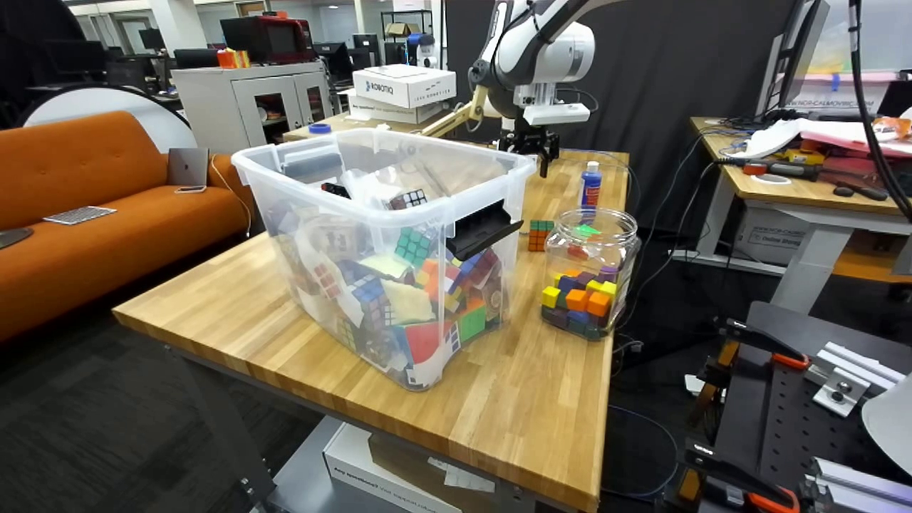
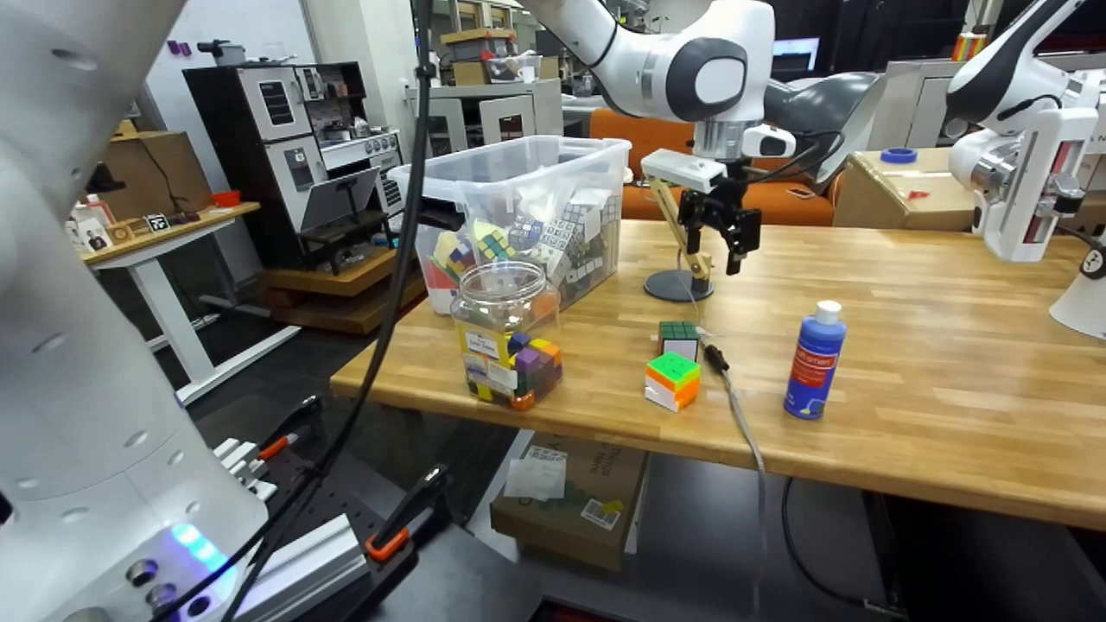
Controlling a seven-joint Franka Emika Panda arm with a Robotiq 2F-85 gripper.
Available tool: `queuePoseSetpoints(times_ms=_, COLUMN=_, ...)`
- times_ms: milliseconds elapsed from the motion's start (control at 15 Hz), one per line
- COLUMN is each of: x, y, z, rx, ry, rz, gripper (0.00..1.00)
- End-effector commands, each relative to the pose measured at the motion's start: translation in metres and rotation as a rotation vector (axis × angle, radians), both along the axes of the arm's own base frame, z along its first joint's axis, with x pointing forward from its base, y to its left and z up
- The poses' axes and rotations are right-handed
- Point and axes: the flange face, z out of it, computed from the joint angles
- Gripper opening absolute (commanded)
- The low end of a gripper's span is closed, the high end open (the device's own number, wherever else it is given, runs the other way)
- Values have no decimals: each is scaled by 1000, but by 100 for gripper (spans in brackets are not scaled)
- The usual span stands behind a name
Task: Turn on the lamp
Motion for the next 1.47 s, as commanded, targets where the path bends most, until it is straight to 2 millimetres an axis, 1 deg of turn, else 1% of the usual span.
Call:
queuePoseSetpoints(times_ms=0, x=21, y=-18, z=-6, rx=32, ry=16, rz=-79, gripper=100)
queuePoseSetpoints(times_ms=67, x=23, y=-22, z=-10, rx=41, ry=30, rz=-93, gripper=100)
queuePoseSetpoints(times_ms=133, x=14, y=-16, z=-9, rx=2, ry=13, rz=-60, gripper=100)
queuePoseSetpoints(times_ms=267, x=15, y=-18, z=-14, rx=1, ry=19, rz=-63, gripper=100)
queuePoseSetpoints(times_ms=667, x=14, y=-19, z=-14, rx=-19, ry=16, rz=-69, gripper=100)
queuePoseSetpoints(times_ms=1000, x=13, y=-21, z=-16, rx=-36, ry=9, rz=-133, gripper=100)
queuePoseSetpoints(times_ms=1133, x=11, y=-21, z=-19, rx=-34, ry=10, rz=-173, gripper=100)
queuePoseSetpoints(times_ms=1333, x=6, y=-17, z=-32, rx=-21, ry=25, rz=-237, gripper=100)
queuePoseSetpoints(times_ms=1400, x=5, y=-17, z=-37, rx=-19, ry=29, rz=-257, gripper=96)
